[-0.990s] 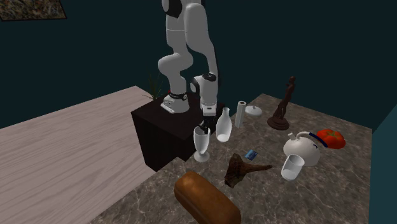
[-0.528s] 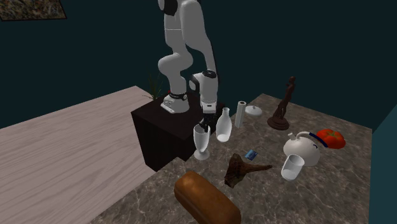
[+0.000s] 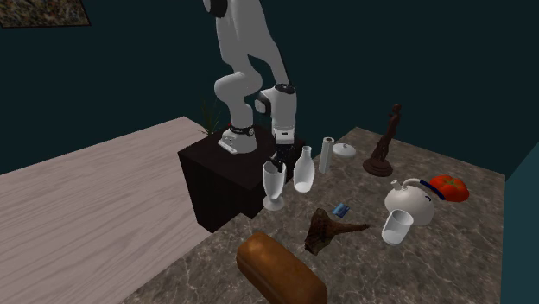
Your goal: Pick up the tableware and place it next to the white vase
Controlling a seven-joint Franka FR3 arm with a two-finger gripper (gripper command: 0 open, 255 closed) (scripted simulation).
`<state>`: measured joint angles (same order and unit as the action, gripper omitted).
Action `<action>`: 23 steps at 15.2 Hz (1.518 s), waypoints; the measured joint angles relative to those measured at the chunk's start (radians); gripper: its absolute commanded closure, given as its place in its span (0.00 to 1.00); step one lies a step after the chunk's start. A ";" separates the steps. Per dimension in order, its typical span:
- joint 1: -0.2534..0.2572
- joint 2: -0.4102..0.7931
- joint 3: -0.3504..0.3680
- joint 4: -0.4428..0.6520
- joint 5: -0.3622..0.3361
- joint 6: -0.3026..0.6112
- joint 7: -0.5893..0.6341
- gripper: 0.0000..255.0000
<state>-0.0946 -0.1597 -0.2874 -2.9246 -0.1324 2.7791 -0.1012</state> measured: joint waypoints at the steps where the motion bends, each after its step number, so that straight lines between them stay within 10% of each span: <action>1: -0.003 -0.020 0.004 0.001 -0.007 -0.021 0.007 1.00; 23: -0.037 -0.393 0.055 0.085 -0.035 -0.477 0.036 1.00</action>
<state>-0.1316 -0.5527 -0.2325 -2.8392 -0.1672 2.3019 -0.0653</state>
